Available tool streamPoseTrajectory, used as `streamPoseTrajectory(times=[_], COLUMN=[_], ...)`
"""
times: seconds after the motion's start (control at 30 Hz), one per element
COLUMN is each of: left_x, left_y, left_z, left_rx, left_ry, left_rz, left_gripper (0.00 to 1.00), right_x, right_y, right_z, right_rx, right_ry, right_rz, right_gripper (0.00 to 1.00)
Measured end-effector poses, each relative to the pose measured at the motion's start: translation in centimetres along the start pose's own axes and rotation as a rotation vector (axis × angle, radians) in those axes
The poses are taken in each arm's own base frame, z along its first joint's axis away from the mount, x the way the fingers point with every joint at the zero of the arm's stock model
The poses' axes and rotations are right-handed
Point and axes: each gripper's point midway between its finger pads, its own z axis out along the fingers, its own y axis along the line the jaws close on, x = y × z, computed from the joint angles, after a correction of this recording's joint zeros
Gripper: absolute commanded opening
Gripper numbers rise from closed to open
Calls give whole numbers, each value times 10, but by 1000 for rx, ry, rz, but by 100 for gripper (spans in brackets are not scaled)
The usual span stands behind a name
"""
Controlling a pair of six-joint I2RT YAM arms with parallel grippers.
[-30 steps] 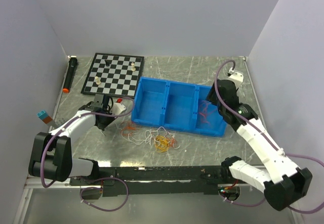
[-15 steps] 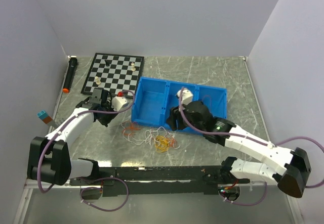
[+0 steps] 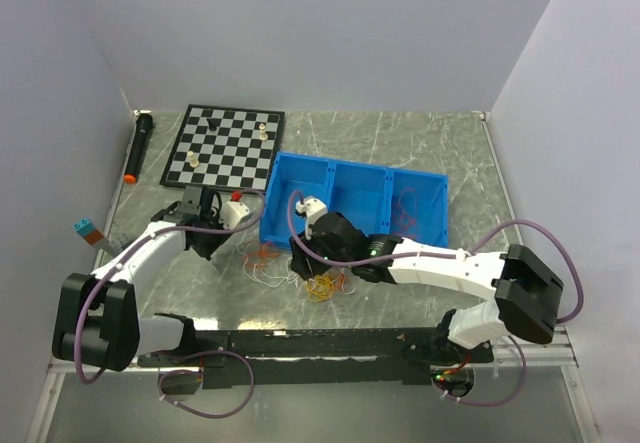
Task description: Untangle the cables
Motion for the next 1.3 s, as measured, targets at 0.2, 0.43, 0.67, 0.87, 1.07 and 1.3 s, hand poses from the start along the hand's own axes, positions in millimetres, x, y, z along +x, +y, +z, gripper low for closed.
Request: streamPoseTrajectory(times=[0.2,0.43,0.67,0.87,1.07,1.3], left_x=[22,24,29,28,31,30], left_y=[-1,4,5,5,4,3], left_z=[9,8,6,4,3,3], left_rx=[-32,-65,-74,-74,-66,-56], left_ry=[55,45,46,38,44,39], left_rz=[0,-6,-12,-18,-5,-5], left_gripper=[1,1,1,1,1,1], right_x=[-36,-50,-27,-40,-33,-31], right_y=[29,49,39,29,19,18], right_z=[13,58,96,107,117,113], right_rx=[-60,-120,-82,-8,38,35], right_ry=[-56,-42,38,-12,-7,-27], right_rz=[-37,-64,-65,-62,-62,-43], right_gripper=[62,64,62,48,27,0])
